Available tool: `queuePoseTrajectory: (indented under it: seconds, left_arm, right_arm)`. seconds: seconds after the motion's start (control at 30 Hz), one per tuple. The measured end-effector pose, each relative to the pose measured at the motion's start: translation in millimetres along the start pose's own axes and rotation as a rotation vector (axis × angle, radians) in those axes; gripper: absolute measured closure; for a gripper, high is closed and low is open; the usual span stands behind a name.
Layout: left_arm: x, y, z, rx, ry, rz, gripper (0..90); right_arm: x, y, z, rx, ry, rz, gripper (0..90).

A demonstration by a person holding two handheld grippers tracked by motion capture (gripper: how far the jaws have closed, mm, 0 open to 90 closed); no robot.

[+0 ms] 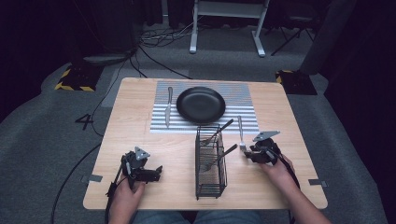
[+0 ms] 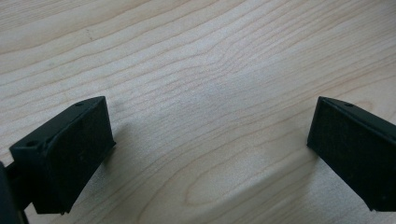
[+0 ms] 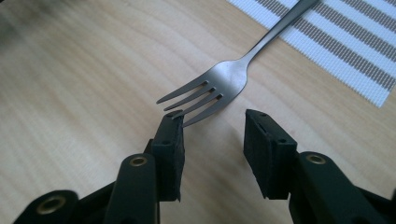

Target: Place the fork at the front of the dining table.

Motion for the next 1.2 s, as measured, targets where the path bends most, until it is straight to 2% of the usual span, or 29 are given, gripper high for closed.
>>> queuePoseTrajectory:
  seconds: [0.17, 0.3, 0.47, 0.67, 0.8, 0.9, 1.07, 1.17, 1.2]
  left_arm:
    - [0.0, 0.0, 0.0, 0.0, 0.0, 0.0, 0.2]
    - [0.1, 0.0, 0.0, 0.0, -0.001, 0.0, 0.2]
    - [0.1, 0.1, 0.1, 0.0, -0.001, 0.0, 0.2]
    - [0.1, 0.0, 0.1, -0.001, -0.001, 0.0, 0.2]
    - [0.1, 0.0, 0.1, -0.001, -0.001, 0.0, 0.2]
    - [0.1, 0.0, 0.1, -0.001, -0.001, 0.0, 0.2]
    - [0.1, 0.1, 0.1, 0.0, -0.001, 0.0, 0.2]
    - [0.1, 0.0, 0.1, -0.001, -0.001, 0.0, 0.2]
    - [0.1, 0.0, 0.1, -0.001, -0.001, 0.0, 0.2]
  right_arm:
    - [9.5, -11.4, 11.1, 0.004, 0.007, -0.012, 59.5]
    - [18.1, -22.4, 20.3, 0.027, 0.008, -0.023, 59.6]
    - [26.3, -35.0, 30.4, 0.085, -0.008, -0.022, 59.1]
    - [38.4, -45.8, 39.9, 0.114, -0.021, -0.045, 58.9]
    - [46.0, -54.5, 46.0, 0.168, -0.041, -0.039, 59.4]
    - [51.1, -65.5, 51.2, 0.231, -0.068, -0.038, 59.5]
    - [57.7, -78.1, 52.8, 0.222, -0.119, -0.072, 62.4]
    - [59.3, -84.2, 57.6, 0.263, -0.092, -0.072, 60.2]
    - [60.2, -84.8, 61.3, 0.257, -0.087, -0.073, 60.0]
Point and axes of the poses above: each handheld gripper's, and its own axes: x roughly forward along the jaws, z roughly out of its top, y roughly to its left, the point moved 5 cm from there along x, roughly forward along the jaws, and after that the axes turned 5 degrees about -y, right-handed, at the moved point
